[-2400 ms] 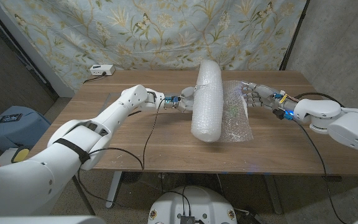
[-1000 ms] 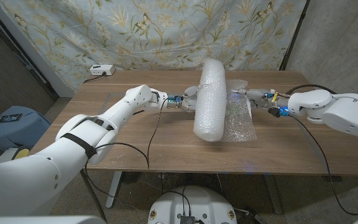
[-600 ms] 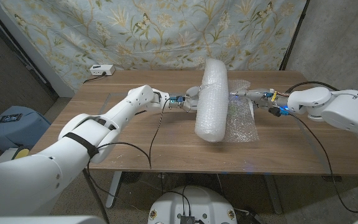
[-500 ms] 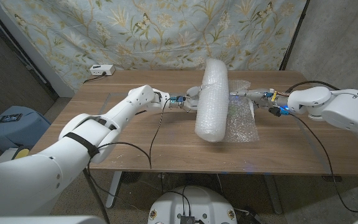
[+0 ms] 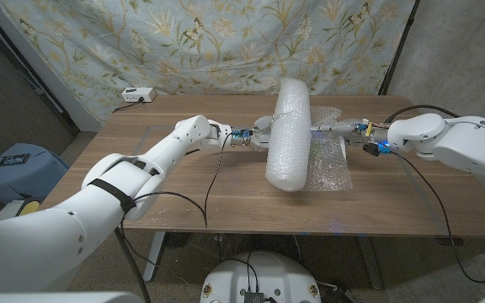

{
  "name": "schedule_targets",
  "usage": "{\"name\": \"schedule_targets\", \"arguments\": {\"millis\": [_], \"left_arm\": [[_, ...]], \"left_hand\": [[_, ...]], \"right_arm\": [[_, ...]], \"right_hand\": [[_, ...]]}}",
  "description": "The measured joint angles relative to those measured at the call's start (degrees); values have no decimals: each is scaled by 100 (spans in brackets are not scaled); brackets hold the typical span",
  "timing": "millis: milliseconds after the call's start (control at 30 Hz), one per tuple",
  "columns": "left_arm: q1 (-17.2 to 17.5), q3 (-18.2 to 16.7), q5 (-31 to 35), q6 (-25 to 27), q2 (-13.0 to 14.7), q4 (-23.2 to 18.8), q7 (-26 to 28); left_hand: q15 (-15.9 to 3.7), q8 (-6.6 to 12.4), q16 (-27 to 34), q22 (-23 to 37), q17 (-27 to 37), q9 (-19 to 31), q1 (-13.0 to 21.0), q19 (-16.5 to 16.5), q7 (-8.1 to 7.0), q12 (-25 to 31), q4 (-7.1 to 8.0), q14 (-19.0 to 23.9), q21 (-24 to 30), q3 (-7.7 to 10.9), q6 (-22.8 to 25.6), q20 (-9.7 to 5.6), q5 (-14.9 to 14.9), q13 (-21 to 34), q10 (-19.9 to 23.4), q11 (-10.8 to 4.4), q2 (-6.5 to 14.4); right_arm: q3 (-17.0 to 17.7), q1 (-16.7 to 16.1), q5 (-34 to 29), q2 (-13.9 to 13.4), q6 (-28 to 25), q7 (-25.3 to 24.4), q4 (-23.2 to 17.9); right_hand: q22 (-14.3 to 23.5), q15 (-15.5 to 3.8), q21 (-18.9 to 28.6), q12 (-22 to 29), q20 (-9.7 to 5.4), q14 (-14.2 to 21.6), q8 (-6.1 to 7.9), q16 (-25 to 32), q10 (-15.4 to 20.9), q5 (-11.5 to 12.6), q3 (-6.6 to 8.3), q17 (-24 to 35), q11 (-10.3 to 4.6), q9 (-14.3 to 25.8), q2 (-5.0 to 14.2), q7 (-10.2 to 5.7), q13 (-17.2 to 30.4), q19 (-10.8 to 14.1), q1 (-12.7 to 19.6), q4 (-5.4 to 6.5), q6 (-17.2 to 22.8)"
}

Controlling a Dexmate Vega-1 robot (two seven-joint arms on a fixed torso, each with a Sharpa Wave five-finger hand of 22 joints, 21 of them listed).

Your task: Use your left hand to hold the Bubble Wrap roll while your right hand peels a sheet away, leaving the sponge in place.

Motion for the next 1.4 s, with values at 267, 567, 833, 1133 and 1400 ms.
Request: {"name": "schedule_targets", "arguments": {"millis": [267, 567, 833, 1133, 1400], "left_arm": [[23, -31, 10, -39, -11, 11, 0], [25, -41, 29, -88, -11, 46, -18], [-13, -39, 56, -120, -22, 109, -71], [-69, -37, 88, -150, -45, 238, -163], [-154, -18, 162, -227, -104, 443, -333]], "left_hand": [[0, -6, 0, 0, -1, 12, -4, 0, -1, -22, 0, 0, 23, 0, 0, 0, 13, 22, 0, 0, 4], [-1, -14, -1, 0, -4, 18, -5, -1, 6, -27, 1, 0, 23, -1, 37, 0, 12, 24, 1, -1, 4], [-1, 26, -2, 0, -4, 20, -5, 34, 9, -16, 1, -1, 44, -1, 52, -35, 11, 52, 12, -13, 5], [-1, 28, -2, 0, -1, 54, -5, 40, 8, -15, 2, -1, 44, -2, 52, -41, 10, 50, 12, -13, 5], [-1, -12, -23, 0, -13, 51, -5, 40, -14, -44, 2, -1, 44, -2, 31, -41, -7, 48, 12, -13, 5]], "right_arm": [[-102, 133, -89, 63, -111, 37, -37], [-165, 211, -136, 145, -209, 10, -63], [-165, 212, -154, 199, -257, -121, -92], [-166, 212, -180, 249, -313, -270, -138], [-165, 210, -199, 281, -388, -380, -182]], "right_hand": [[5, -21, 32, 85, -61, 107, 23, 88, 62, 32, 30, 63, 0, 25, 49, 20, 84, 70, 96, -29, 106], [32, -277, 106, 419, -237, 482, 97, 354, 365, 32, 270, 263, -8, 79, 205, 50, 353, 343, 562, -92, 545], [31, -616, 239, 760, -442, 927, 177, 625, 734, -53, 516, 449, 8, 154, 265, 93, 590, 715, 1044, -117, 997], [59, -1077, 608, 1199, -980, 1691, 317, 836, 1367, -129, 735, 588, -9, 238, 213, 153, 781, 1533, 1448, -67, 1779], [58, -1317, 833, 1481, -1283, 2259, 386, 881, 1807, -151, 814, 614, -107, 291, 161, 192, 839, 2002, 1589, -100, 2246]]}}
